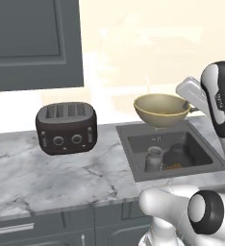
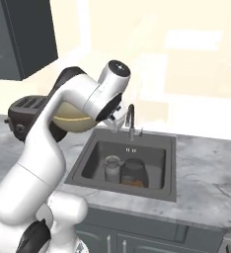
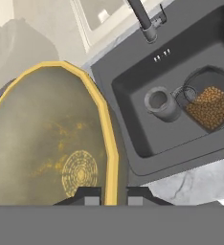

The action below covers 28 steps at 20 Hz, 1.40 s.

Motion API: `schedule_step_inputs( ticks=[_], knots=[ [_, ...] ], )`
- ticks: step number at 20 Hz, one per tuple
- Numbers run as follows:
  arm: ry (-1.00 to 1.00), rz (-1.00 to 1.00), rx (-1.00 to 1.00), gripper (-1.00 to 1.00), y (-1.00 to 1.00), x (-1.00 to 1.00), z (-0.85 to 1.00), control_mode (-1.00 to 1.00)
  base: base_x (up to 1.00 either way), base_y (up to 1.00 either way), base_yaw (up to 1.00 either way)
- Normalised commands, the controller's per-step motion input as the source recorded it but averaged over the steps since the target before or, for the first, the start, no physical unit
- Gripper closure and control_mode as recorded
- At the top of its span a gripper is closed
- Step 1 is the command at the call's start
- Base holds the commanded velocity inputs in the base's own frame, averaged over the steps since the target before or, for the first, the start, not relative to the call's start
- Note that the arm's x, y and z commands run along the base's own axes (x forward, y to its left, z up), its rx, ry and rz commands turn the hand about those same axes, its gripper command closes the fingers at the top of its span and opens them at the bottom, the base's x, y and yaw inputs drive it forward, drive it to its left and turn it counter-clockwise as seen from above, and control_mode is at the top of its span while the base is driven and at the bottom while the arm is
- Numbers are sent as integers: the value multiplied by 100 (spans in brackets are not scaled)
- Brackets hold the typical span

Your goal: Pick the jar and bowl and place them in the sink. Then turn on the water.

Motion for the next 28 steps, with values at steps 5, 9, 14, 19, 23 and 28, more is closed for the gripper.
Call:
schedule_step_inputs(
  ticks=[5,9,14,19,23,28],
  knots=[
    [0,-4,0,100,0,16,-58,-100,0,0,0],
    [0,-8,0,100,0,9,-51,-100,0,0,0],
    [0,-13,0,100,0,14,-46,-100,0,0,0],
    [0,-13,0,100,0,12,-48,-100,0,0,0],
    [2,-13,0,100,0,10,-40,-100,0,0,0],
    [3,-9,1,100,0,5,-41,-100,0,0,0]
  ],
)
